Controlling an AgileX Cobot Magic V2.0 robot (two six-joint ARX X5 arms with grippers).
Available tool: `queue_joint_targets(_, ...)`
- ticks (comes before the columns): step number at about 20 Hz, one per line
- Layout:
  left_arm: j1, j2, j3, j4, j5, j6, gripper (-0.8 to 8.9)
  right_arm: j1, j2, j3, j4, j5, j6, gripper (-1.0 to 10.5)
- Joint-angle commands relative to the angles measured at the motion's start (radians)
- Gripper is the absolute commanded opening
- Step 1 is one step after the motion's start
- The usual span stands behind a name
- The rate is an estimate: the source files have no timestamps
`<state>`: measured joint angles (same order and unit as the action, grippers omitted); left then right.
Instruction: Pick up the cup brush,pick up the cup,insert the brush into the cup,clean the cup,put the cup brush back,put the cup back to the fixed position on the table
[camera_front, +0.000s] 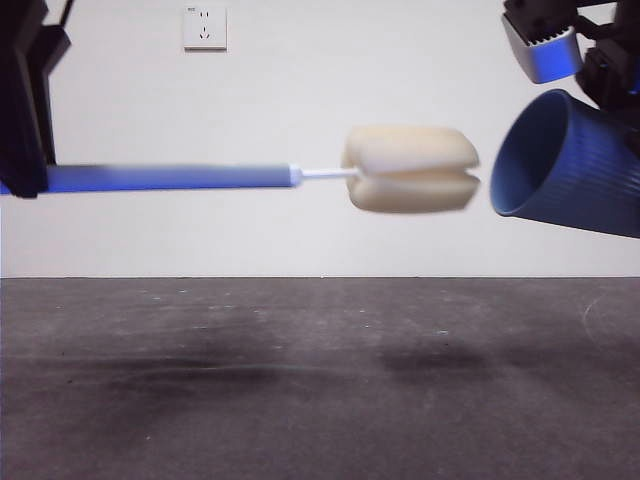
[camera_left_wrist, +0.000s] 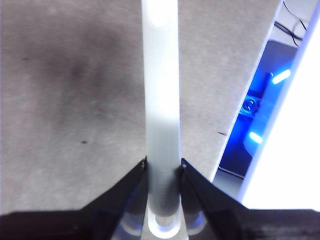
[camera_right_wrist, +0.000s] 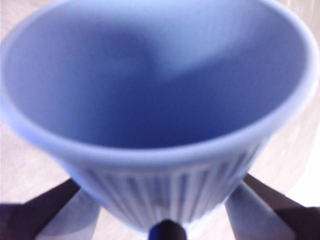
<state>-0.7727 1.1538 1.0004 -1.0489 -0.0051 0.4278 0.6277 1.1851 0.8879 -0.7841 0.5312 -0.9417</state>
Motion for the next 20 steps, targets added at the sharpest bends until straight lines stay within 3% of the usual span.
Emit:
queue_joint_targets(1,-0.021,0.02,0.003,0.02,0.006,0.013,-0.08,0.025,0.023,-0.002,0.023,0.044,-0.043,-0.2)
queue_joint_targets(6,-0.039,0.023,0.003,0.025,0.006,0.01,-0.08,0.095,0.092,-0.002,0.066,0.105,-0.097,-0.2)
queue_joint_targets(13,-0.071,0.135,0.003,0.102,0.055,-0.024,-0.08,0.192,0.142,-0.002,0.13,0.108,-0.134,-0.2)
queue_joint_targets(17,-0.119,0.208,0.008,0.274,0.12,-0.12,-0.08,0.237,0.179,-0.002,0.134,0.107,-0.137,-0.2)
queue_joint_targets(20,-0.124,0.244,0.097,0.29,0.138,-0.167,-0.08,0.269,0.19,-0.002,0.151,0.107,-0.149,-0.2)
